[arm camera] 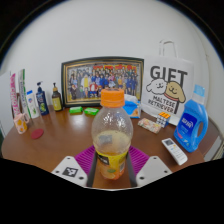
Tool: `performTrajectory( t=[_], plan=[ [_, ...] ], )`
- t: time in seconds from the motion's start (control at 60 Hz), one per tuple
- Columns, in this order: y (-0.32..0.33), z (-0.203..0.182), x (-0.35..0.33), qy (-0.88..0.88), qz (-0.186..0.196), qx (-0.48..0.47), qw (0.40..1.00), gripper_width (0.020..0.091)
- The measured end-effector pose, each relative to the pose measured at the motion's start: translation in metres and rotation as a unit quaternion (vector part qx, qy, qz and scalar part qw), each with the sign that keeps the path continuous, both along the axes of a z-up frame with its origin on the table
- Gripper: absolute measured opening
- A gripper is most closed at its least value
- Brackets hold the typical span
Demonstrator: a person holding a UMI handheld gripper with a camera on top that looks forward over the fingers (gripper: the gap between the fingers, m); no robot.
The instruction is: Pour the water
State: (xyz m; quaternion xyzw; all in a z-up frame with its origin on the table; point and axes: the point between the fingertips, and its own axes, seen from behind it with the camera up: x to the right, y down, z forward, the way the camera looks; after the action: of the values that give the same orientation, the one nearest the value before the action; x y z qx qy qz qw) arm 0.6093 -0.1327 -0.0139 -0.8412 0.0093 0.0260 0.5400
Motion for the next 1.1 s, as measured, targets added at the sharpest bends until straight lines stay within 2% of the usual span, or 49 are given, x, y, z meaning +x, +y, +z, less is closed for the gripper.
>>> performTrajectory(
  t=[0.033,0.083,0.1,0.133,0.2,0.233,0.25,0.45,0.7,0.917,1.033,1.1],
  plan=[
    [0.001,0.001,-0.002,0.009,0.002,0.003,1.0,0.0443],
    [0.002,0.002,-0.002,0.006,0.005,0.006,1.0,0.0431],
    [0.002,0.001,-0.003,0.002,0.009,0.006,1.0,0.038],
    [0.002,0.001,-0.002,-0.003,0.012,0.007,1.0,0.0371],
    [0.001,0.003,-0.002,-0.012,0.01,0.008,1.0,0.0288],
    [0.001,0.003,0.0,-0.02,0.006,0.009,1.0,0.0291],
    [0.001,0.004,0.001,-0.027,0.005,0.009,1.0,0.0254],
    [0.011,0.037,0.0,-0.092,-0.011,0.025,0.995,0.0253],
    [0.047,0.139,-0.054,-0.249,-0.015,0.062,0.966,0.0253],
    [0.087,0.228,-0.179,-0.466,0.036,0.104,0.878,0.0252],
    [0.105,0.248,-0.264,-0.581,0.074,0.123,0.801,0.0249],
    [0.115,0.248,-0.307,-0.633,0.103,0.144,0.754,0.0251]
  ],
)
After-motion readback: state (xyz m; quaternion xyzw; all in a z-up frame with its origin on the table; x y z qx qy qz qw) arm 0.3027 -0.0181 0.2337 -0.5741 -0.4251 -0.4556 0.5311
